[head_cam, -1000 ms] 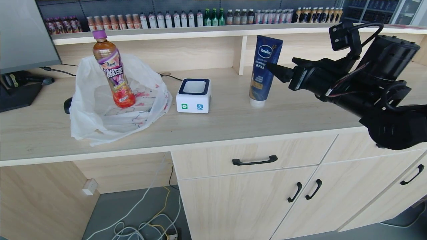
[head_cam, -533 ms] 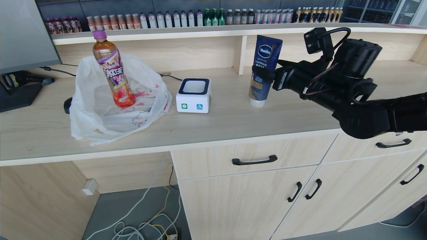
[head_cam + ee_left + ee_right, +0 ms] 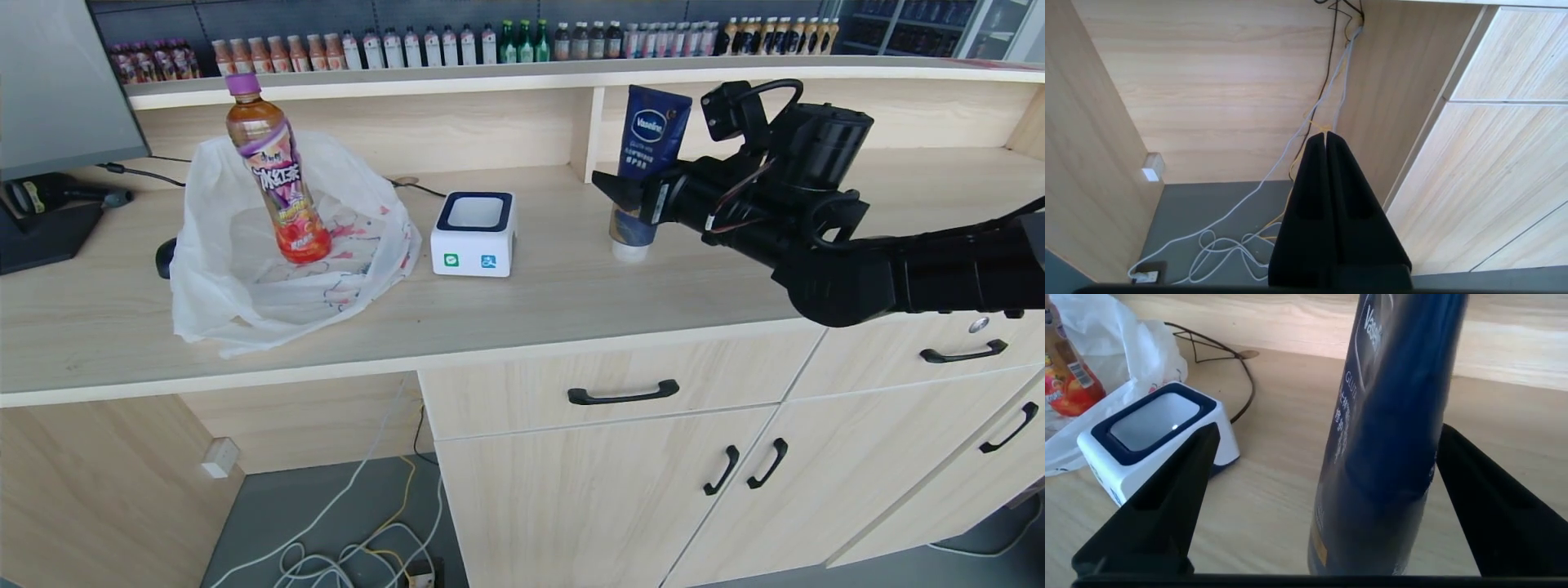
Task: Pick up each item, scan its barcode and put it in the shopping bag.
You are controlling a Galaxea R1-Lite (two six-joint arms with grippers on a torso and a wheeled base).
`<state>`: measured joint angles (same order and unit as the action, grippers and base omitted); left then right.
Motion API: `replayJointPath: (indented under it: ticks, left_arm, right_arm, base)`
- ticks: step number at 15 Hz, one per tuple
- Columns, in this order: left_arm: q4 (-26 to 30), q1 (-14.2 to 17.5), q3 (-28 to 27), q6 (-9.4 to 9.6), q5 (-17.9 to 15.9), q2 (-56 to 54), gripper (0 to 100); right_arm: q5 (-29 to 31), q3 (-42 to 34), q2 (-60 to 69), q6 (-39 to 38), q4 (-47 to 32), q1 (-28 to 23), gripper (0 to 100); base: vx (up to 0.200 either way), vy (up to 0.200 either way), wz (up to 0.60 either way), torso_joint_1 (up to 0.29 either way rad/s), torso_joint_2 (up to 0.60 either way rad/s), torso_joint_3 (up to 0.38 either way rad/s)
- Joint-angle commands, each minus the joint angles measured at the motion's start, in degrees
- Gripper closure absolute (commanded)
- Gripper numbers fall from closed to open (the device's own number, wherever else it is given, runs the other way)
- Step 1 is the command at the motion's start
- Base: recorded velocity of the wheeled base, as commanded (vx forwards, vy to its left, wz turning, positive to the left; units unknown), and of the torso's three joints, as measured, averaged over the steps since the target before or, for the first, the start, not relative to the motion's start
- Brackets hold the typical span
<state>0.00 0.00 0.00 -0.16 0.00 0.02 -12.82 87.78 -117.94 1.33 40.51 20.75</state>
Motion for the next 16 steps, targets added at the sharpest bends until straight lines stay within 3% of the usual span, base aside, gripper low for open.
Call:
replayJointPath:
  ticks: [1,16]
  left_arm:
    - [0.0,0.0,0.0,-0.02,0.0,-0.02,100]
    - [0.0,0.0,0.0,-0.02,0.0,-0.02,100]
  right_arm:
    - [-0.01,1.6,-1.76,-0.01,-0.78,0.43,0]
    - [0.26,6.96,-5.72,0.08,-2.8,0.43,0]
  base:
    - [0.0,0.0,0.0,0.0,0.0,0.0]
    - [0.0,0.0,0.0,0.0,0.0,0.0]
